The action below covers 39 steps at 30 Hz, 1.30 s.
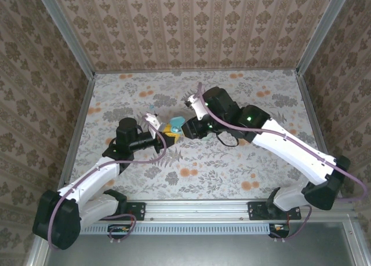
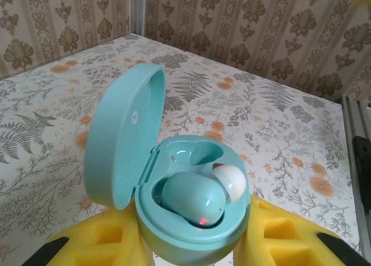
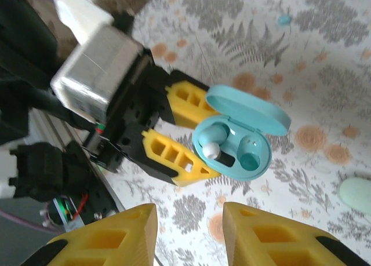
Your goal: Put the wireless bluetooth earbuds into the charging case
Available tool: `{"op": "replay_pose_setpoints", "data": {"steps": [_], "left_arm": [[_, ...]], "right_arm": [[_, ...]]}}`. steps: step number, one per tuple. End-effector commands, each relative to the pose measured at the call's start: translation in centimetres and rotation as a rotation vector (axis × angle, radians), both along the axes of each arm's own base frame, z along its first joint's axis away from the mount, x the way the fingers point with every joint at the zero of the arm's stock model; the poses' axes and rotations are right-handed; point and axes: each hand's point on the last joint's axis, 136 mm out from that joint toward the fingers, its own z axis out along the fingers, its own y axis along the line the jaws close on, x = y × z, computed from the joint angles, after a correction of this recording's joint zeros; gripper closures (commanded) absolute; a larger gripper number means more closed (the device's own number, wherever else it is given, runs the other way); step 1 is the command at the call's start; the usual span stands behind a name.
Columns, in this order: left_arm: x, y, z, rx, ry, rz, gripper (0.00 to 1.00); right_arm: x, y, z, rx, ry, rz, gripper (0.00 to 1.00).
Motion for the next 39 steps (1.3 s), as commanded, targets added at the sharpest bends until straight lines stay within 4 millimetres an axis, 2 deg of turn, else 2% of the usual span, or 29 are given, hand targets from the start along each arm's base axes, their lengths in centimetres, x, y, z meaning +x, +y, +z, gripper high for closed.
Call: {"op": "replay_pose_setpoints", "data": {"steps": [1, 15, 29, 39], "left_arm": [[-0.8, -0.4, -0.4, 0.004, -0.013, -0.052, 0.93], [-1.6, -0.7, -0.3, -0.004, -0.011, -0.088, 0.93], [-2.0, -0.7, 0.1, -0.010, -0.016, -0.096, 0.93], [-2.2, -0.4, 0.4, -0.002, -0.031, -0.086, 0.93]], "right_arm": [[-1.3, 0.0, -2.0, -0.082, 0.066, 0.057, 0.64], [0.1, 3.0, -2.0, -0.072, 0.057, 0.060, 0.61], [1.8, 3.9, -3.6, -0.156, 0.028, 0.019, 0.60], [2.0, 3.1, -5.2, -0.256, 0.033, -0.006, 0.60]]}}
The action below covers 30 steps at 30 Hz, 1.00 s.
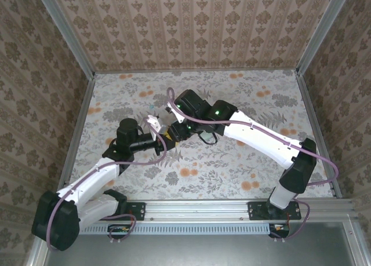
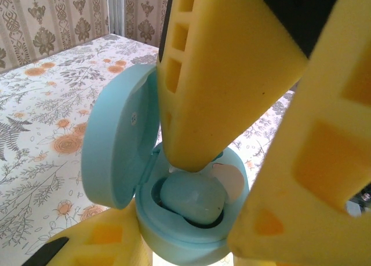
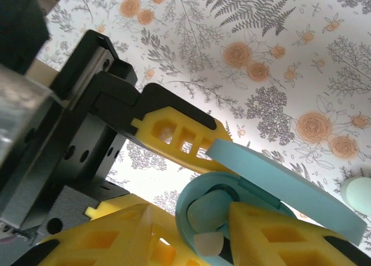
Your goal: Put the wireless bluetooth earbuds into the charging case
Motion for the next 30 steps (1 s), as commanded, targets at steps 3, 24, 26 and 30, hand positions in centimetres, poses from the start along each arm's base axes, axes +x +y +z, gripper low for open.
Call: {"op": "replay_pose_setpoints", "data": {"steps": [3, 24, 26, 30], "left_arm": [[-0.8, 0.0, 0.2, 0.003, -0.037, -0.023, 0.93], [-0.7, 0.4, 0.3, 0.010, -0.053, 0.008, 0.94], [-0.6, 0.4, 0.2, 0.011, -0.054, 0.013, 0.94], [-0.3, 0.6, 0.1, 0.011, -0.055, 0.036, 0.94]], "right_arm": [[0.1, -0.9, -1.2, -0.094, 0.000, -0.018, 0.60], [0.6, -0.8, -1.8, -0.150, 0.008, -0.057, 0.76], [0.8, -1.0, -1.2, -0.129, -0.005, -0.083, 0.78], [1.1, -0.7, -0.1, -0.016, -0.017, -0.146, 0.80]]}}
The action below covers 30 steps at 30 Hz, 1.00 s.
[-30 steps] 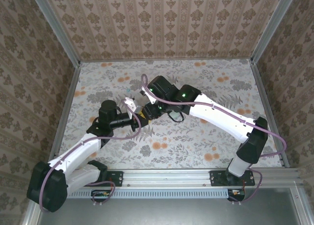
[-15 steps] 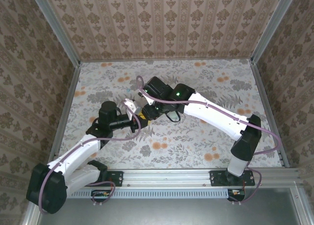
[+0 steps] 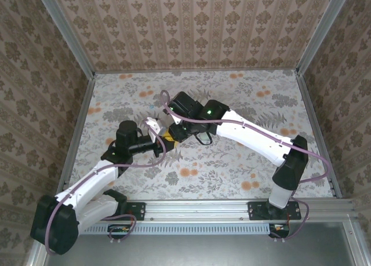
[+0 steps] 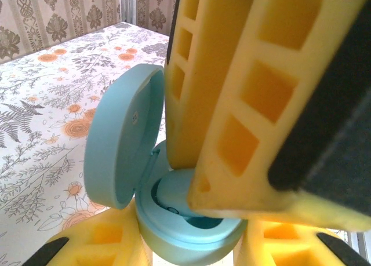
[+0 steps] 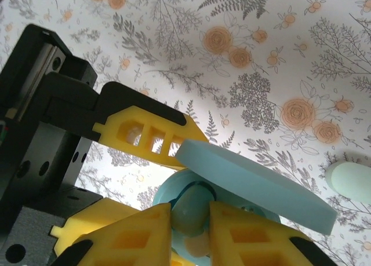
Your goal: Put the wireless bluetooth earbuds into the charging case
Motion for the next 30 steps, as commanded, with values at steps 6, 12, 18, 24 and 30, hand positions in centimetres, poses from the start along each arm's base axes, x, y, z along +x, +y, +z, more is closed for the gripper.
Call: {"op": "replay_pose_setpoints", "data": {"steps": [6, 12, 18, 24, 30], "left_arm": [[0.0, -0.1, 1.2, -0.042, -0.068, 0.010, 0.94], [0.0, -0.1, 1.3, -0.047, -0.072, 0.016, 0.94], [0.1, 0.0, 1.2, -0.050, -0.077, 0.032, 0.94], [0.2, 0.1, 1.1, -0.048, -0.079, 0.039, 0.94], [0.4, 0.2, 1.1, -0.049, -0.087, 0.052, 0.94]], "right_arm": [[0.9, 0.2, 2.7, 0.254, -0.048, -0.177, 0.81], [1.4, 0.7, 3.2, 0.370, -0.061, -0.231, 0.80], [1.5, 0.8, 2.7, 0.439, -0.059, -0.288, 0.79], [1.4, 0.5, 2.5, 0.450, -0.094, -0.329, 0.79], [1.4, 0.0, 2.3, 0.457, -0.121, -0.378, 0.79]]}}
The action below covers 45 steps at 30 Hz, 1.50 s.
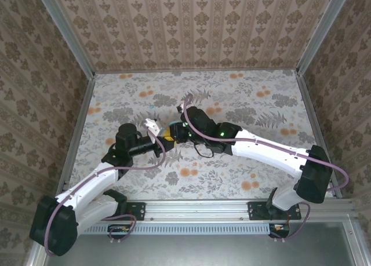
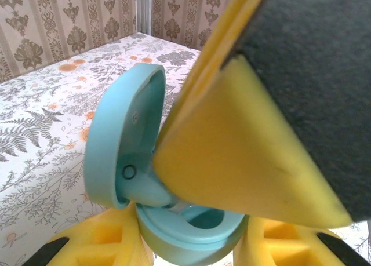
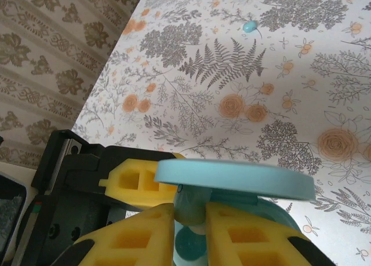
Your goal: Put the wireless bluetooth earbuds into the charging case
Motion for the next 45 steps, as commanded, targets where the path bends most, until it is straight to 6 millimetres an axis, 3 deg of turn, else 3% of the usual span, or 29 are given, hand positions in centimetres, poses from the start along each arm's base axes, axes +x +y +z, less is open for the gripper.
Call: {"op": "replay_pose_setpoints", "data": {"steps": [1, 6, 11, 18, 30, 45], "left_arm": [[-0.2, -0.1, 1.0, -0.028, -0.038, -0.002, 0.94], [-0.3, 0.0, 1.0, -0.025, -0.042, 0.001, 0.94], [-0.3, 0.0, 1.1, -0.026, -0.044, 0.003, 0.94], [-0.4, 0.0, 1.0, -0.025, -0.041, 0.001, 0.94], [-0.6, 0.0, 0.5, -0.006, -0.039, -0.007, 0.94], [-0.2, 0.2, 0.3, 0.010, -0.051, 0.021, 0.93]], "right_arm": [[0.5, -0.4, 1.4, 0.042, -0.034, -0.061, 0.79], [0.2, -0.6, 0.7, 0.032, -0.006, -0.070, 0.78], [0.3, -1.0, 0.3, 0.006, 0.000, -0.082, 0.70], [0.4, -0.9, 0.4, -0.014, 0.006, -0.079, 0.68], [0.4, -0.2, 0.5, -0.013, 0.025, -0.059, 0.81], [-0.3, -0.9, 1.2, 0.029, 0.044, -0.078, 0.84]]}}
